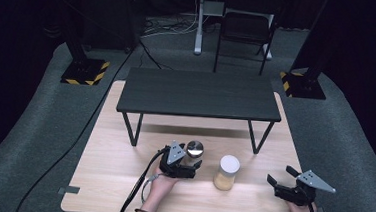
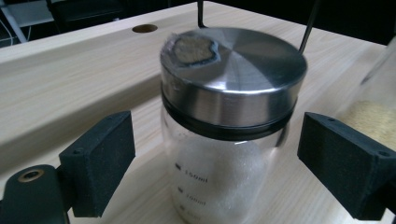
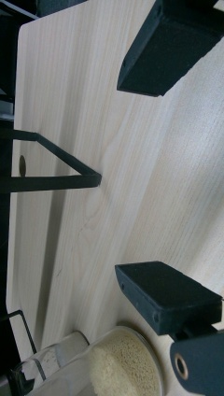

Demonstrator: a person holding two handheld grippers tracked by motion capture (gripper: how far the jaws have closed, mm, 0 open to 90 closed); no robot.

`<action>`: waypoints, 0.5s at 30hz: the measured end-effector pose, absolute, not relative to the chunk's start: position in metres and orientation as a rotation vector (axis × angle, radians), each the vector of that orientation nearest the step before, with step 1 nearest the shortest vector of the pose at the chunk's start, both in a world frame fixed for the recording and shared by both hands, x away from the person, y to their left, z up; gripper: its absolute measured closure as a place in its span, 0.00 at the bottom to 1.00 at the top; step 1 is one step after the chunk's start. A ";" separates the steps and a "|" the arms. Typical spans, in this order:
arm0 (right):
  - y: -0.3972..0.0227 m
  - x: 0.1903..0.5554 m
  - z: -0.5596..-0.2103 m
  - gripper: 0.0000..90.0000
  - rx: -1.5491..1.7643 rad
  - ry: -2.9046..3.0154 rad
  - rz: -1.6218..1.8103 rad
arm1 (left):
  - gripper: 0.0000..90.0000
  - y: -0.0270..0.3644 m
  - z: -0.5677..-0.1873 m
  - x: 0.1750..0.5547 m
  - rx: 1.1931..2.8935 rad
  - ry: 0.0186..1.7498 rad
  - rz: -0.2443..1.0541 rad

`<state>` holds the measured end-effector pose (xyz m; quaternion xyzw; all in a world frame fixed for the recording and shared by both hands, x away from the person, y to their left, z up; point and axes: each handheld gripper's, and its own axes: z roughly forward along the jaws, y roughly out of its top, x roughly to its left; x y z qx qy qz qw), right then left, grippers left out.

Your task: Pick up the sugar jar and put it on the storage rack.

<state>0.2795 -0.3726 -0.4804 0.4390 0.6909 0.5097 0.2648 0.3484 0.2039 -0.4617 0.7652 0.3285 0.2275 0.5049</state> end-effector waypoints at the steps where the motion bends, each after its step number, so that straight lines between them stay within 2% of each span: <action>1: -0.373 0.280 -0.480 0.10 1.186 1.868 1.377 | 0.13 0.202 -0.463 0.349 1.851 0.791 0.551; 7: -0.372 0.280 -0.480 0.10 1.184 1.869 1.376 | 0.15 0.191 -0.468 0.349 1.847 0.805 0.581; 10: -0.372 0.280 -0.480 0.10 1.184 1.870 1.377 | 0.21 0.190 -0.471 0.352 1.848 0.819 0.573; 13: -0.372 0.280 -0.480 0.10 1.184 1.871 1.375 | 0.32 0.189 -0.472 0.352 1.841 0.826 0.574; 15: -0.372 0.280 -0.480 0.10 1.186 1.872 1.374 | 0.34 0.190 -0.473 0.353 1.837 0.827 0.566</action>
